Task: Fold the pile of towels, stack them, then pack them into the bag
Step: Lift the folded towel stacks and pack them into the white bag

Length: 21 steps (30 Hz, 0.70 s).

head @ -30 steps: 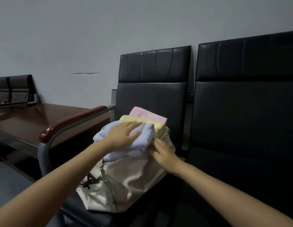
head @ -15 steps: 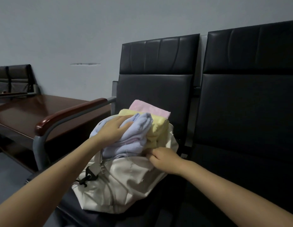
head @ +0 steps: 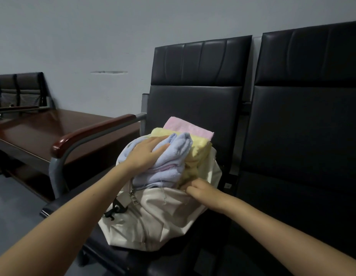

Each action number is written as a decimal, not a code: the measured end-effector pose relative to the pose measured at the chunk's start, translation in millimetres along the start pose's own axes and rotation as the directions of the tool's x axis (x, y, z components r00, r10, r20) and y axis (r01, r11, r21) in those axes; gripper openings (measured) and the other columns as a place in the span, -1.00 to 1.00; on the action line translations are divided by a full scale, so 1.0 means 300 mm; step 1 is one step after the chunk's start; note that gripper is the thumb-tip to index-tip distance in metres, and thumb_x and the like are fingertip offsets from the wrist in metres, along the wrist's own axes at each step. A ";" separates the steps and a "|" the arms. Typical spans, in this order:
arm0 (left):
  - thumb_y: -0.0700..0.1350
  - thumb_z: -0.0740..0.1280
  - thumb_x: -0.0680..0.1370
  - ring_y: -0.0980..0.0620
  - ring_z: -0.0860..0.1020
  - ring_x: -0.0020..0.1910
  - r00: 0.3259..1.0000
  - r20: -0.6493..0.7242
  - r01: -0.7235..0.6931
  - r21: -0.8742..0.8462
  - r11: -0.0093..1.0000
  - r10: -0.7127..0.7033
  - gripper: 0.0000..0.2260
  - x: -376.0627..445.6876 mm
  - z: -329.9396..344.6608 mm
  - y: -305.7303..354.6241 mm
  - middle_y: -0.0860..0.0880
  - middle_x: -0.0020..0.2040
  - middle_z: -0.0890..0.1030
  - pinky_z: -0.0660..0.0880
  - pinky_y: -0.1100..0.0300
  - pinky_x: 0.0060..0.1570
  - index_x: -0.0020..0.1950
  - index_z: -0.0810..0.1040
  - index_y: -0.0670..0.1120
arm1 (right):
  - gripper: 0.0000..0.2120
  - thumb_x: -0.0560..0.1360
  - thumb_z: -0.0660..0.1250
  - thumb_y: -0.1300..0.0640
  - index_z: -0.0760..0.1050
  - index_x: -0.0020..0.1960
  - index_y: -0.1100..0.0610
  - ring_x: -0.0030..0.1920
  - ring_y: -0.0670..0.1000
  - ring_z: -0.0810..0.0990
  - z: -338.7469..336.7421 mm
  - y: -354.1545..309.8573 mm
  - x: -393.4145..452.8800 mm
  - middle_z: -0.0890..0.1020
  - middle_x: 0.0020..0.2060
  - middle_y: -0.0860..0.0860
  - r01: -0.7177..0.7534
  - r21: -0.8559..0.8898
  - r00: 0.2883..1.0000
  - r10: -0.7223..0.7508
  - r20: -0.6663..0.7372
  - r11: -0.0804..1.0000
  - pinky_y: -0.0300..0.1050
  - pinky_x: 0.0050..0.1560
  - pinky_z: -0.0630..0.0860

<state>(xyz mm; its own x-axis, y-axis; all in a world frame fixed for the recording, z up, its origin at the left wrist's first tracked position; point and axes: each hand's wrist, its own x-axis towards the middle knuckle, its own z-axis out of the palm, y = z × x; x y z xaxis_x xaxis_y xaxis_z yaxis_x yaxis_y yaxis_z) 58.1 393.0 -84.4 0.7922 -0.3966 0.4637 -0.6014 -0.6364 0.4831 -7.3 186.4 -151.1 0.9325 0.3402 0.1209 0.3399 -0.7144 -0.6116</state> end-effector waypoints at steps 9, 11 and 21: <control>0.40 -0.17 0.47 0.05 0.53 0.10 0.997 0.043 0.056 0.253 0.966 -0.069 -0.35 -0.027 -0.015 0.111 0.08 0.07 0.62 0.38 0.09 0.17 0.14 0.56 0.11 | -0.64 0.45 0.07 -0.01 0.55 -0.09 0.19 0.02 0.00 0.43 -0.268 -0.210 -0.066 0.52 -0.11 0.02 0.294 -0.350 0.943 -0.329 -0.045 0.889 0.06 0.13 0.38; 0.37 -0.23 0.48 0.01 0.52 0.14 0.995 0.090 0.005 0.390 0.921 -0.043 -0.36 -0.040 -0.003 0.118 0.08 0.10 0.58 0.37 0.08 0.14 0.22 0.49 0.13 | -0.72 0.43 0.14 0.05 0.58 -0.07 0.13 -0.01 -0.08 0.41 -0.329 -0.265 -0.046 0.53 -0.12 -0.07 0.318 -0.352 0.933 -0.356 -0.047 0.880 -0.06 0.12 0.37; 0.20 -0.14 0.50 -0.08 0.48 0.23 0.946 0.317 -0.037 0.310 0.950 -0.066 -0.38 -0.024 -0.059 0.163 -0.07 0.20 0.57 0.34 -0.02 0.25 0.27 0.54 -0.05 | -0.62 0.52 0.14 -0.12 0.55 -0.17 0.14 -0.17 0.02 0.50 -0.373 -0.197 -0.039 0.58 -0.25 0.00 0.217 -0.542 0.966 -0.259 -0.001 0.812 0.05 -0.01 0.44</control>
<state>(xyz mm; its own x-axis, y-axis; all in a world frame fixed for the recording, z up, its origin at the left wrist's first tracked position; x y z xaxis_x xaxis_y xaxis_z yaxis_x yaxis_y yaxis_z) 21.2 376.6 -50.9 0.8222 -0.5427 0.1717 -0.5688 -0.7947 0.2118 -24.6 156.4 -29.0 0.8131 0.5126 0.2758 0.5440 -0.8378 -0.0468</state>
